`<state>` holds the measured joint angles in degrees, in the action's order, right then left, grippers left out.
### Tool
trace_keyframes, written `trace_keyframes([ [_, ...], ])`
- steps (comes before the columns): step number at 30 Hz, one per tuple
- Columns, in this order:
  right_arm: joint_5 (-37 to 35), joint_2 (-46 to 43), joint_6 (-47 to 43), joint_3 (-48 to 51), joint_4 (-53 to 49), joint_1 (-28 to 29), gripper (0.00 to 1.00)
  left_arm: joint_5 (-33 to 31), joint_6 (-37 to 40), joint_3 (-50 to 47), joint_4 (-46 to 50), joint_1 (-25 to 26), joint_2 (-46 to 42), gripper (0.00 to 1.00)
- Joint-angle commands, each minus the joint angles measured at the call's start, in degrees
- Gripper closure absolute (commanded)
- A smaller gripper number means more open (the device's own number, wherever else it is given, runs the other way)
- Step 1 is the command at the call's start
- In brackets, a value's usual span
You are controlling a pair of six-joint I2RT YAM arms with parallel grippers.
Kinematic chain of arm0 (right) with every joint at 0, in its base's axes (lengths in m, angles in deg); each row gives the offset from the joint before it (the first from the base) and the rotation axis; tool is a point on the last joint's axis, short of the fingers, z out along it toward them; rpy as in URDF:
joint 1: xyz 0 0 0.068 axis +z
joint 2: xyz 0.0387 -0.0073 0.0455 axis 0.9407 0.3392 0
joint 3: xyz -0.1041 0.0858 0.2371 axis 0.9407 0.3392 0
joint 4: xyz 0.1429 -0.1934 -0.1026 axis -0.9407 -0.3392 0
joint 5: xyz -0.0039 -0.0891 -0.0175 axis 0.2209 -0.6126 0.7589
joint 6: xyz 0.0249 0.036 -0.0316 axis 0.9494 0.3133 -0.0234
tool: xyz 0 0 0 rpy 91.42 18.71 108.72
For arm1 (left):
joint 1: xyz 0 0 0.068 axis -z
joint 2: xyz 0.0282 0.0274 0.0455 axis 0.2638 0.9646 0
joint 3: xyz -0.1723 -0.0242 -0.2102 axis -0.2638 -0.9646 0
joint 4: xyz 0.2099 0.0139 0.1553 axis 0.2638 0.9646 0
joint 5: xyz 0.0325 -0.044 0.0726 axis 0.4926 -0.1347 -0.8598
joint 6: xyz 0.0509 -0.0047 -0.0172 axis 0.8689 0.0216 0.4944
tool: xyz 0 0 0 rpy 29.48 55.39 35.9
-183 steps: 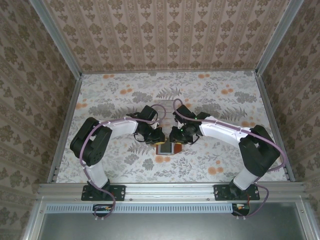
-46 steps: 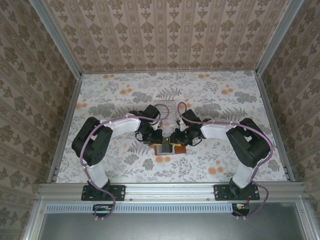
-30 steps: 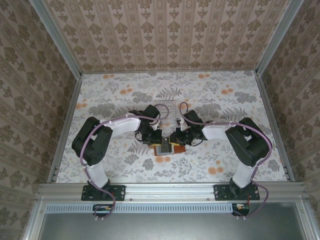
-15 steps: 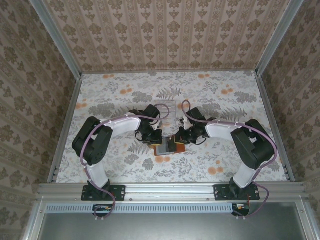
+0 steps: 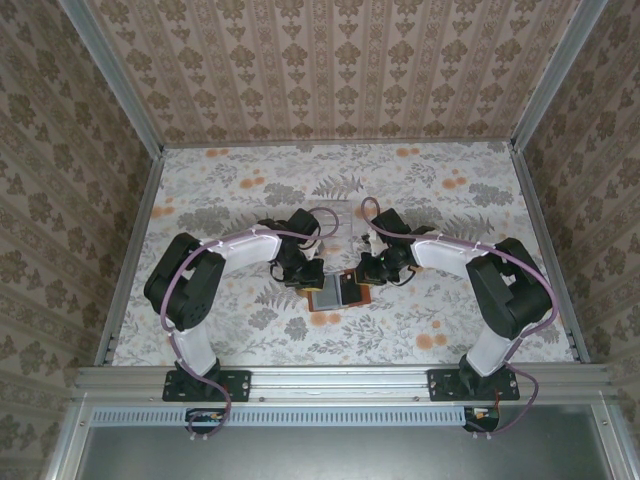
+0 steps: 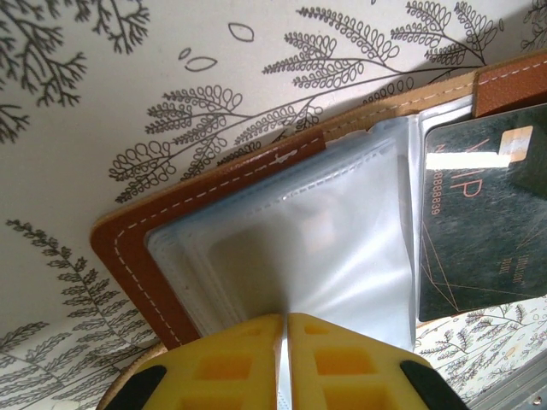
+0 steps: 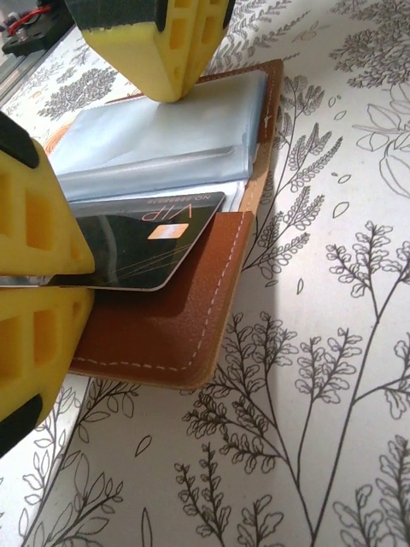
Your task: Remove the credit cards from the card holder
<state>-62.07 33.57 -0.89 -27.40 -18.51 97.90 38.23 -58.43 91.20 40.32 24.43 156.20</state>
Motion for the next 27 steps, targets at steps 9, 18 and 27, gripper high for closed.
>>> trace_keyframes([
  [9,6.32,-0.26,4.92,1.68,4.91,-0.22,0.83,-1.24,0.63,0.35,1.84,-0.27,1.07,0.86],
  [18,8.81,-0.02,8.2,3.24,9.15,0.39,0.81,-1.7,0.43,0.52,1.22,-0.32,-0.35,0.86],
  [27,3.14,-1.43,8.11,4.62,5.64,0.56,0.87,-4.95,-0.99,-0.26,3.78,-0.92,-6.52,0.81],
])
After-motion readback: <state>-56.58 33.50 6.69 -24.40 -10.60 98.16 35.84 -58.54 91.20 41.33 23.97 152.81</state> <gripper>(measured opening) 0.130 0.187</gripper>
